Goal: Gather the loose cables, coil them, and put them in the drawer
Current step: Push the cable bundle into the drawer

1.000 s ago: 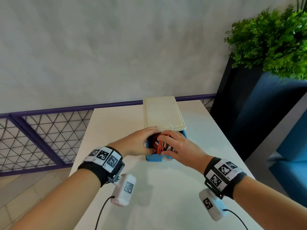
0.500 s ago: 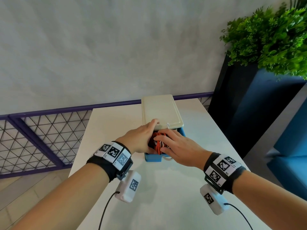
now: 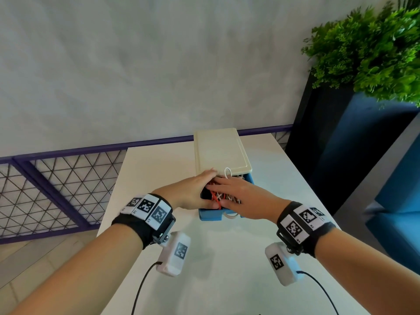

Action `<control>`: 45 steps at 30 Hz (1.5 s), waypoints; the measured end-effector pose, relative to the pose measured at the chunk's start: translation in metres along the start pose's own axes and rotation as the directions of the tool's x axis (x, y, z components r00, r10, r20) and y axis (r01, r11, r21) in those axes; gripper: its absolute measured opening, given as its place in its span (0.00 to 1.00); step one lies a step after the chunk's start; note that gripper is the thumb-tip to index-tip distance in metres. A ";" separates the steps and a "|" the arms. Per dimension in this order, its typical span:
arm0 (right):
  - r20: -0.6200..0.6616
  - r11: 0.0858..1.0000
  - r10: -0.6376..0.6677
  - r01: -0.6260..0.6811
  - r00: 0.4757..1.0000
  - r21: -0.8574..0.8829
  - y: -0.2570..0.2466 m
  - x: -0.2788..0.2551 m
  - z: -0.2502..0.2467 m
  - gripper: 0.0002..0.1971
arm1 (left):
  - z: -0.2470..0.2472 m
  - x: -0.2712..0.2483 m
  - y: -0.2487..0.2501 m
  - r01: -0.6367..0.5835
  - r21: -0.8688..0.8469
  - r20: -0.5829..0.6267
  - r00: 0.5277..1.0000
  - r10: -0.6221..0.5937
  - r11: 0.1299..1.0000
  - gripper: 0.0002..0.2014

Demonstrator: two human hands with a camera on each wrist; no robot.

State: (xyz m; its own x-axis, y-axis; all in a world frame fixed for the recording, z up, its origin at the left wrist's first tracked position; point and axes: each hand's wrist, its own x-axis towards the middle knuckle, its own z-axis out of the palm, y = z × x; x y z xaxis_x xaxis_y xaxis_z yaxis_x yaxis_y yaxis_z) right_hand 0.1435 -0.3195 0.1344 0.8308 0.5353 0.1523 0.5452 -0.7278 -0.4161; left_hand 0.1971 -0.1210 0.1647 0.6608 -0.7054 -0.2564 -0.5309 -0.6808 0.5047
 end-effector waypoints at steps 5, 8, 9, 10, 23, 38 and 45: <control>-0.416 0.978 0.147 -0.196 0.898 -0.078 0.008 -0.003 -0.025 0.16 | 0.009 0.001 -0.003 0.016 0.062 -0.005 1.000 -0.015 0.998 0.46; -0.233 0.979 0.152 -0.179 0.961 -0.101 0.007 0.003 -0.032 0.22 | 0.012 0.002 -0.002 0.028 0.118 -0.007 1.000 -0.027 0.993 0.47; -0.123 0.977 0.157 -0.172 0.980 -0.129 0.006 0.003 -0.031 0.24 | 0.013 0.002 -0.002 0.023 0.129 -0.009 1.000 -0.022 0.991 0.47; -0.049 0.974 0.157 -0.163 0.986 -0.160 0.005 0.003 -0.028 0.24 | 0.014 0.002 -0.001 0.024 0.130 -0.012 1.000 -0.022 0.991 0.46; -0.047 0.940 0.294 -0.297 0.955 -0.166 0.007 -0.009 -0.015 0.20 | -0.017 -0.001 0.004 0.142 -0.103 0.232 0.966 -0.115 0.985 0.44; 0.201 0.953 -0.044 0.101 0.979 -0.287 -0.012 0.004 0.013 0.29 | -0.022 0.001 -0.001 0.189 -0.259 0.203 0.969 -0.138 0.947 0.40; 0.235 0.920 0.066 0.032 0.970 -0.391 -0.024 -0.001 0.016 0.36 | -0.021 0.002 -0.001 0.199 -0.186 0.209 0.965 -0.159 0.962 0.43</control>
State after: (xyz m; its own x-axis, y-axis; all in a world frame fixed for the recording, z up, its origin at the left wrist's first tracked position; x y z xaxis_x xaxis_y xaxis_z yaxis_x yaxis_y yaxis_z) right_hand 0.1277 -0.2954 0.1299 0.8156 0.5715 -0.0901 0.5717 -0.8200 -0.0268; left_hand 0.2100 -0.1178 0.1815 0.6112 -0.6135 -0.5001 -0.2809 -0.7589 0.5875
